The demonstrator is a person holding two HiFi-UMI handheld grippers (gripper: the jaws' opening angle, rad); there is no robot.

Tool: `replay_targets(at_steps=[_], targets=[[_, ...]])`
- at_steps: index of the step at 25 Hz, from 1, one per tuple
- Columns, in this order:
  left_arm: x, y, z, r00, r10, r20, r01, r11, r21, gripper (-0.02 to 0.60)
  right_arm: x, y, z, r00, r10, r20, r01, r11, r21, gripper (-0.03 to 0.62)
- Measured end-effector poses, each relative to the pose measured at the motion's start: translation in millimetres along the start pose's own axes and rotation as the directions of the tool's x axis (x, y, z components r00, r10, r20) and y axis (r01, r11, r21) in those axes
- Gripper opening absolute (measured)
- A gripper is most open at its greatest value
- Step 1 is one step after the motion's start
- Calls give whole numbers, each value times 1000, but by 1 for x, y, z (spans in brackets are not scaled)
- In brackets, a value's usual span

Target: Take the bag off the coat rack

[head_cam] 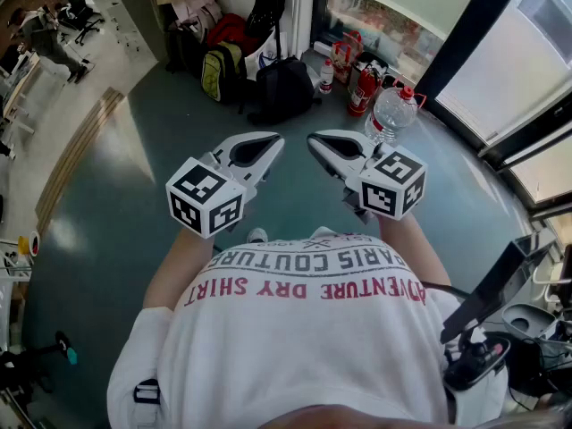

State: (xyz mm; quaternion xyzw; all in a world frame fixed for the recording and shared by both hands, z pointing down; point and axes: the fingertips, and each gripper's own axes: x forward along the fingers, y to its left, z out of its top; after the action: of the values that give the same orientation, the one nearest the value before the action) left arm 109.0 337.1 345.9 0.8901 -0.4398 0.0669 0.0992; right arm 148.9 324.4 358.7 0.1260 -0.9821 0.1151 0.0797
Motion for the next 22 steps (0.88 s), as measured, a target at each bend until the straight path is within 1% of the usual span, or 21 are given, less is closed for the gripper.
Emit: replay_targets(at_steps=[13,22], targets=[[-5,-13,-4,1000,0,1,0,1000,8,2,-8,10,-5,1000,7,4,-7,1000,-4,-3],[-7,-26,-6,1000,2,4,-2,1000,13,1,-18,17,-4,999,31,35,-31,1000,5,-3]])
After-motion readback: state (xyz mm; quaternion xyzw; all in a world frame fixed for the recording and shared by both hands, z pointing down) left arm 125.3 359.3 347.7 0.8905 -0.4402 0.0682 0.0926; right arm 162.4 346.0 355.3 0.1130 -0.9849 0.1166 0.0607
